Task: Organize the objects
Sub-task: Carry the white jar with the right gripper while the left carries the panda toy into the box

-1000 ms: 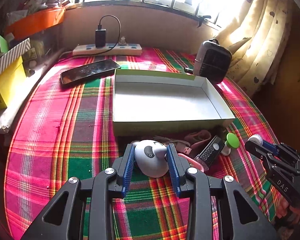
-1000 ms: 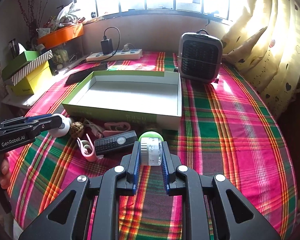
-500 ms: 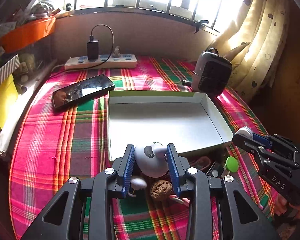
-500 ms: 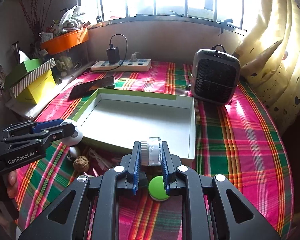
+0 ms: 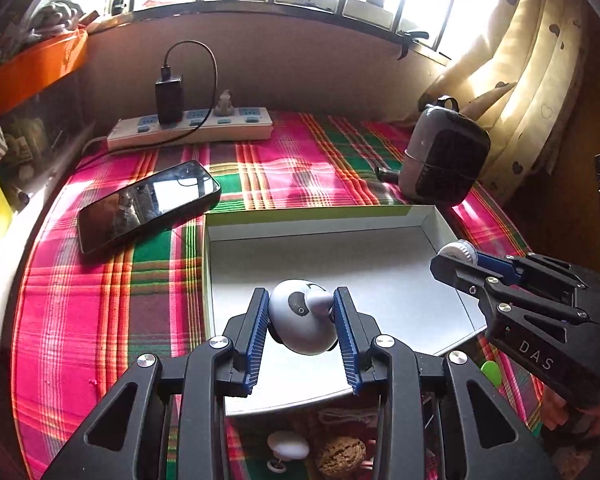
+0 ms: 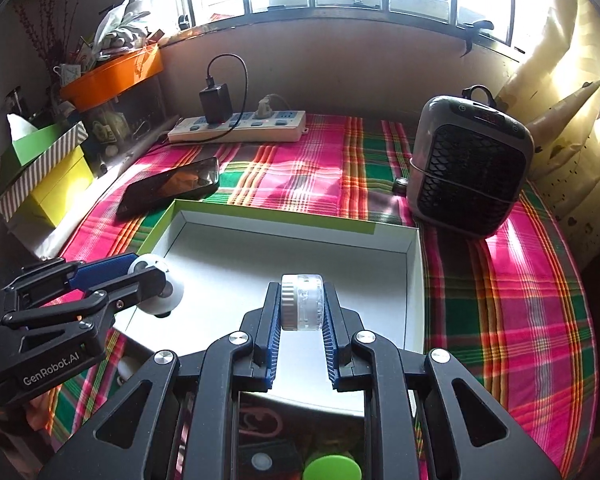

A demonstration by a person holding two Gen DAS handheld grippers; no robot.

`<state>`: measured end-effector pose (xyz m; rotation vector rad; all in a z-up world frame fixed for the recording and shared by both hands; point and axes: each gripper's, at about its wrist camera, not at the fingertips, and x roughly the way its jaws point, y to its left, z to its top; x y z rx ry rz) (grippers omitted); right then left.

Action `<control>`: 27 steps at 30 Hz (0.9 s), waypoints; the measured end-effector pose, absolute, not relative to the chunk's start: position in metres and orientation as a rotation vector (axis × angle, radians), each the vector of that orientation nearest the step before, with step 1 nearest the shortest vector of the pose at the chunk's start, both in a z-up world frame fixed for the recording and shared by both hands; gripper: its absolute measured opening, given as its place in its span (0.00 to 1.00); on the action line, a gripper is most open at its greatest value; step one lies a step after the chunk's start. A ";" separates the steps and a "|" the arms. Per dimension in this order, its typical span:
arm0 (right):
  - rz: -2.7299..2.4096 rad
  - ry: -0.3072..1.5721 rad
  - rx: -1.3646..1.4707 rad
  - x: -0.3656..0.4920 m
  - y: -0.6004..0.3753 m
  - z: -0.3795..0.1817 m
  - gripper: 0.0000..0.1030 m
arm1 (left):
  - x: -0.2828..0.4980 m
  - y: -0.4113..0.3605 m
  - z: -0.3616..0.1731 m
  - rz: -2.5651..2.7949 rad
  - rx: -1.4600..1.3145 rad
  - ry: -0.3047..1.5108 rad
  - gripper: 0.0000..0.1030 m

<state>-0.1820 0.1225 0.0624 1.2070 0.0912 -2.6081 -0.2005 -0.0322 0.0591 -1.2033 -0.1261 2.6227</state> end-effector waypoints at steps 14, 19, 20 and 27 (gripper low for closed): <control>-2.584 0.082 1.342 -0.229 0.123 0.035 0.19 | -0.245 -0.022 0.036 2.596 -1.289 -0.102 0.30; -2.580 0.077 1.382 -0.241 0.123 0.028 0.19 | -0.256 -0.018 0.028 2.587 -1.316 -0.091 0.30; -2.581 0.081 1.386 -0.242 0.122 0.027 0.19 | -0.258 -0.018 0.027 2.588 -1.320 -0.093 0.30; -2.580 0.095 1.405 -0.249 0.120 0.019 0.19 | -0.264 -0.017 0.022 2.586 -1.325 -0.092 0.30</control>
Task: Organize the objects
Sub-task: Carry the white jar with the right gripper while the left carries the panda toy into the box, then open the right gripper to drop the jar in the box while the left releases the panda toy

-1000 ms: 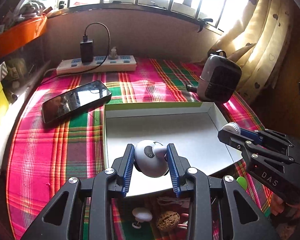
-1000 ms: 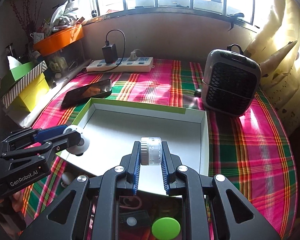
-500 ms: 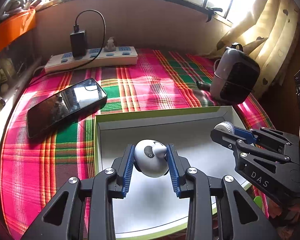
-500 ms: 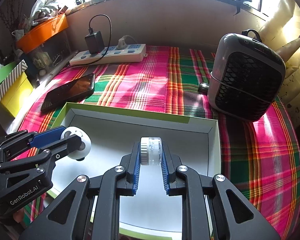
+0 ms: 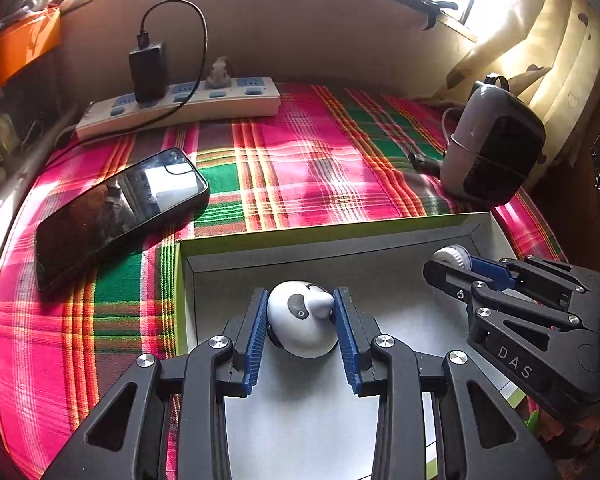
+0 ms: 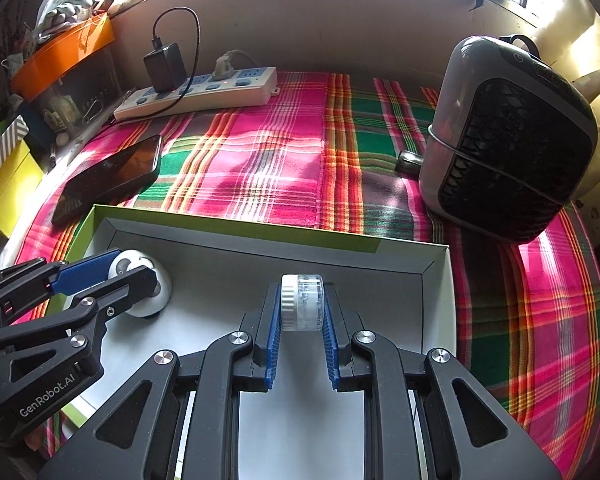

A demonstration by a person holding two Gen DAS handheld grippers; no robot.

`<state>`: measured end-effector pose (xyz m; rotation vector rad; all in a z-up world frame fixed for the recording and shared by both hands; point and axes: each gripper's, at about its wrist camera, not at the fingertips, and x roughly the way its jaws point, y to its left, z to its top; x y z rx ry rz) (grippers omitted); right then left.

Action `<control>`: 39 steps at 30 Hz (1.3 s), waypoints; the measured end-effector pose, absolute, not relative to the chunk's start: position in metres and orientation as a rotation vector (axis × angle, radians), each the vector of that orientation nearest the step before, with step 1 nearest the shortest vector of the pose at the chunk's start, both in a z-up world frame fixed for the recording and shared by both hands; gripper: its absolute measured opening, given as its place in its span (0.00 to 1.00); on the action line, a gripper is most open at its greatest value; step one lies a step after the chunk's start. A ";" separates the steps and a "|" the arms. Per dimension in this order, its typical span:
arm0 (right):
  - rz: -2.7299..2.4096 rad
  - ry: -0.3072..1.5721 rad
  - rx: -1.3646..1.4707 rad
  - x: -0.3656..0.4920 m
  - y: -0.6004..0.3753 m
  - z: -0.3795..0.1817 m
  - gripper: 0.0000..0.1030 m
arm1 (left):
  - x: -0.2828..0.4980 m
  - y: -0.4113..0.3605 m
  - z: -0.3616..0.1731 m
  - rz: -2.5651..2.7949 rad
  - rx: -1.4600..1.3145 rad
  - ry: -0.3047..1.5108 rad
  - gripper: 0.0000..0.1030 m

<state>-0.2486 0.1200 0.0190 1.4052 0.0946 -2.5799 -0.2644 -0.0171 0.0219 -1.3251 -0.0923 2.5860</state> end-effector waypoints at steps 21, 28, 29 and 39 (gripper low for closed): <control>-2.603 0.103 1.439 -0.256 0.121 0.015 0.34 | -0.269 -0.018 0.021 2.580 -1.320 -0.089 0.33; -2.606 0.093 1.443 -0.255 0.120 0.015 0.41 | -0.268 -0.017 0.022 2.585 -1.318 -0.086 0.40; -2.607 0.088 1.445 -0.255 0.121 0.015 0.44 | -0.268 -0.017 0.022 2.587 -1.319 -0.087 0.41; -2.627 0.066 1.437 -0.251 0.127 0.017 0.46 | -0.265 -0.021 0.025 2.587 -1.321 -0.120 0.47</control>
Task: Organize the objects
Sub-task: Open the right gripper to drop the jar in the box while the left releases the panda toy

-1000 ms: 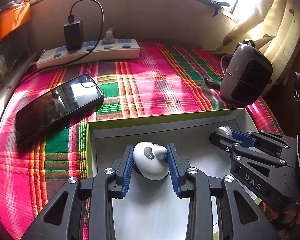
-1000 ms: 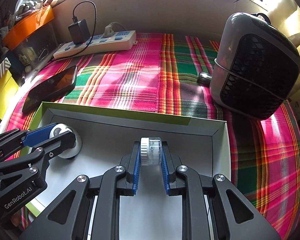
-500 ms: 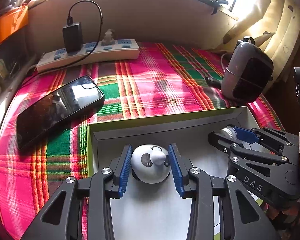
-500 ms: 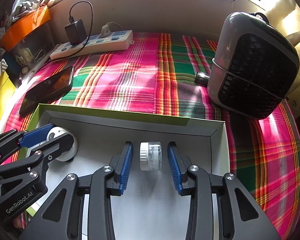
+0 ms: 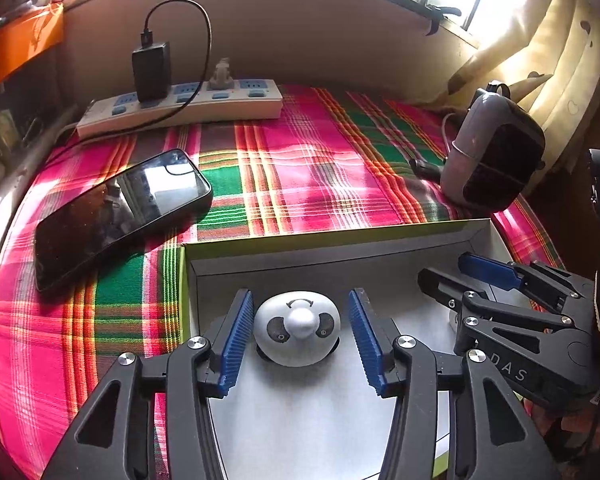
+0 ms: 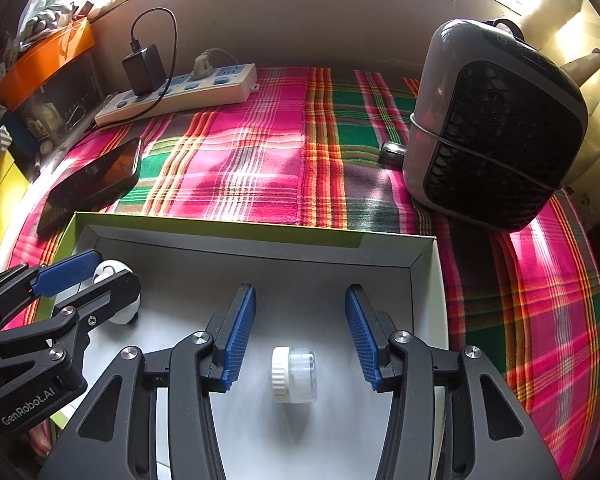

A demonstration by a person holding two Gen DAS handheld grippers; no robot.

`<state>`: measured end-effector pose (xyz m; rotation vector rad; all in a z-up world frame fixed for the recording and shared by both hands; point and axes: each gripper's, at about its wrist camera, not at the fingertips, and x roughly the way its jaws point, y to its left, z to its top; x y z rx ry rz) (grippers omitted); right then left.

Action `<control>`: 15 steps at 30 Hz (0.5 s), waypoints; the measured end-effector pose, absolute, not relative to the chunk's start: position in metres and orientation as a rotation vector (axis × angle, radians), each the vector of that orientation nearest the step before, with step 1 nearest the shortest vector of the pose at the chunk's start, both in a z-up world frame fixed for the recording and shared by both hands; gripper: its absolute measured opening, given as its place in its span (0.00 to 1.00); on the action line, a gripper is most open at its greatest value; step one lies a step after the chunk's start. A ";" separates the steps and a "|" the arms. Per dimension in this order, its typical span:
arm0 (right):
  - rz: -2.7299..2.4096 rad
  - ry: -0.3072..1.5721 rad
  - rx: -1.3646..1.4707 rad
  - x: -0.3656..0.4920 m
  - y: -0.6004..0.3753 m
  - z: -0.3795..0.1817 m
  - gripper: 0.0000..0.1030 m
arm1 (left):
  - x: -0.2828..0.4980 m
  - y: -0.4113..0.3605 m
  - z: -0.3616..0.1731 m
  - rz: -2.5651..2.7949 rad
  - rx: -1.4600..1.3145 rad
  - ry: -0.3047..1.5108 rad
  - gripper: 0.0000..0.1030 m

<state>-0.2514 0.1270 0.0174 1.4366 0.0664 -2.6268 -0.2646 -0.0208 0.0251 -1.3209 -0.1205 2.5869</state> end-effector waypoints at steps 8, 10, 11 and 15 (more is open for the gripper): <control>-2.647 0.040 1.401 -0.239 0.133 0.028 0.47 | -0.250 -0.024 0.036 2.614 -1.284 -0.117 0.48; -2.653 0.032 1.392 -0.235 0.135 0.031 0.47 | -0.245 -0.025 0.039 2.619 -1.278 -0.120 0.48; -2.656 0.028 1.386 -0.233 0.136 0.032 0.47 | -0.242 -0.026 0.041 2.626 -1.272 -0.114 0.48; -2.668 0.027 1.361 -0.223 0.137 0.038 0.47 | -0.232 -0.028 0.044 2.635 -1.265 -0.109 0.48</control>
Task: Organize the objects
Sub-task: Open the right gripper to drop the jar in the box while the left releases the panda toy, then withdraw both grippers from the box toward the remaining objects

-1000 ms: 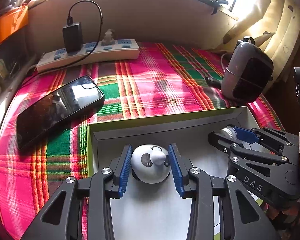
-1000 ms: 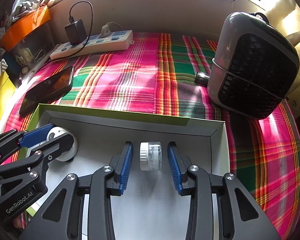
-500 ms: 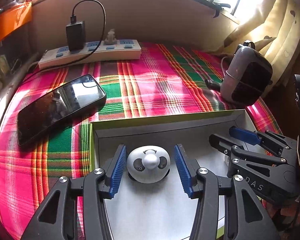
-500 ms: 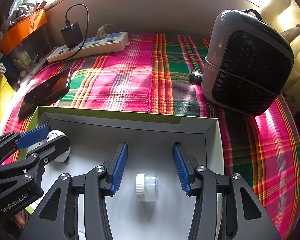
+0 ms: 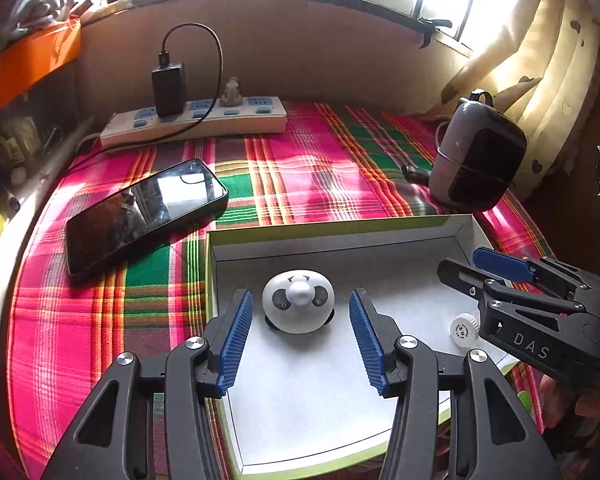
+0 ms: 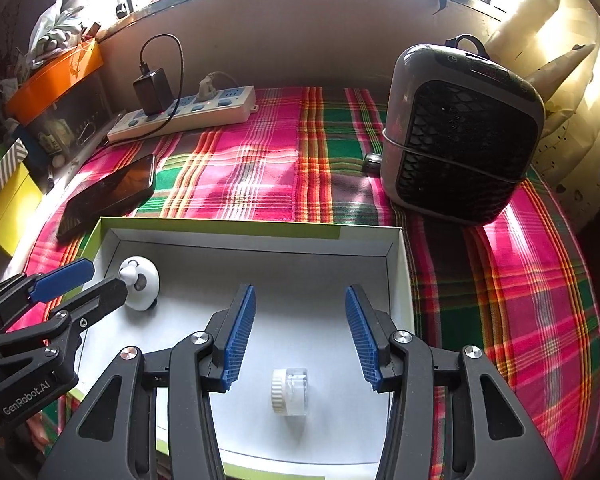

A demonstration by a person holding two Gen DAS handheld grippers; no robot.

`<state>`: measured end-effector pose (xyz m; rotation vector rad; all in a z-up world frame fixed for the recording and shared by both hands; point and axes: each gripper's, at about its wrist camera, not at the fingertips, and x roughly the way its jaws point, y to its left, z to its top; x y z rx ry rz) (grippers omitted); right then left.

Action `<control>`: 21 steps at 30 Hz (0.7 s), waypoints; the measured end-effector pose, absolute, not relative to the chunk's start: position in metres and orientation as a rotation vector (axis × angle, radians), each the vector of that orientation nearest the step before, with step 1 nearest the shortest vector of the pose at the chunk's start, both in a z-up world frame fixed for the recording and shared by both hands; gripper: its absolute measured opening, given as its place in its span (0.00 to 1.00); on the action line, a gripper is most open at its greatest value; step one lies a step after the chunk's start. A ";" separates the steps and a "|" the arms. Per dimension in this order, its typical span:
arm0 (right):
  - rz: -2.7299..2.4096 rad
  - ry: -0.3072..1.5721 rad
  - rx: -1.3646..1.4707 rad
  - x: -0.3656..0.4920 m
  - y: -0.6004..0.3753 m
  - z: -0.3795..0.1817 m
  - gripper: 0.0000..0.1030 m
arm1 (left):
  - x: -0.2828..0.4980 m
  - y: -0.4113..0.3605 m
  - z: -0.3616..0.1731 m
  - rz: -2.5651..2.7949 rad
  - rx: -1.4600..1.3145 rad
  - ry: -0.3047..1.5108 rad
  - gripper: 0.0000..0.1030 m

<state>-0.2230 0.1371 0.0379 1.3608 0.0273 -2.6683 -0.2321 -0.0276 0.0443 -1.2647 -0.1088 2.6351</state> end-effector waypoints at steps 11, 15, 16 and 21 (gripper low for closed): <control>-2.697 0.025 1.287 -0.191 0.142 0.048 0.47 | -0.201 -0.035 0.050 2.692 -1.243 -0.099 0.48; -2.703 0.038 1.273 -0.179 0.143 0.049 0.47 | -0.190 -0.037 0.050 2.702 -1.239 -0.120 0.48; -2.706 0.039 1.266 -0.176 0.143 0.049 0.47 | -0.187 -0.037 0.050 2.713 -1.235 -0.122 0.48; -2.716 0.047 1.245 -0.164 0.144 0.050 0.47 | -0.173 -0.037 0.053 2.714 -1.223 -0.127 0.48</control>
